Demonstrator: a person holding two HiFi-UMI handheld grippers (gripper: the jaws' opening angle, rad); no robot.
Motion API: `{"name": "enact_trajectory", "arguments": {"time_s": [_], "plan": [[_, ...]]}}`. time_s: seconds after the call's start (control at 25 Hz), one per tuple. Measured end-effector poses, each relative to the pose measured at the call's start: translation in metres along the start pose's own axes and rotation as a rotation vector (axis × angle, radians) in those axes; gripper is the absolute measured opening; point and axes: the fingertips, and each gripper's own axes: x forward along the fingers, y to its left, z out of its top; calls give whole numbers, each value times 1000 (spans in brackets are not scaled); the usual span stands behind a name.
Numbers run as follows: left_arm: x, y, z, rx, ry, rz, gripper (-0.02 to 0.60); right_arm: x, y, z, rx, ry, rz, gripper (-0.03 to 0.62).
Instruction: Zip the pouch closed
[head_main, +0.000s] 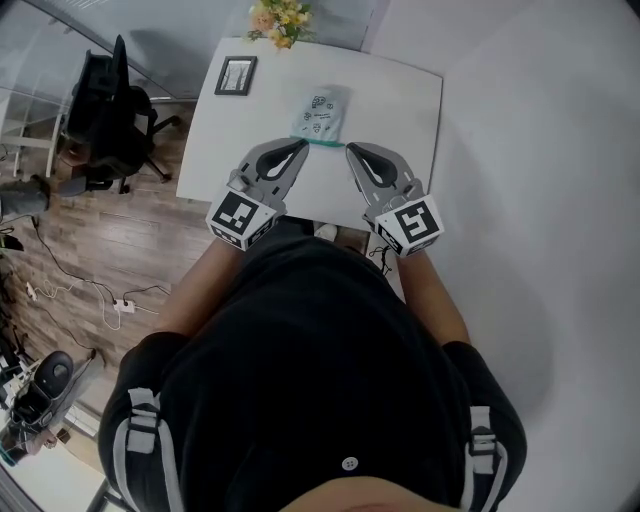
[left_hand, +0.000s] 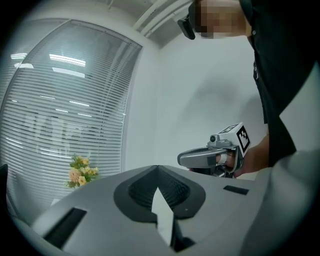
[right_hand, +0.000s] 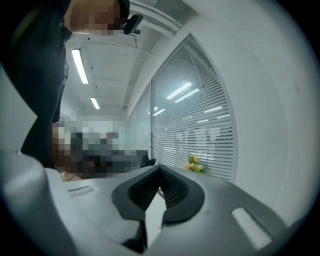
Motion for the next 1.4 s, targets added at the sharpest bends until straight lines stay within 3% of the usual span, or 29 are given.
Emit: {"name": "enact_trajectory", "arguments": {"time_s": [0.44, 1.4], "plan": [[-2, -5, 22, 2, -50, 11, 8, -4, 6, 18, -55, -22, 11, 11], [-17, -7, 27, -1, -57, 40, 8, -7, 15, 26, -74, -31, 15, 11]]}}
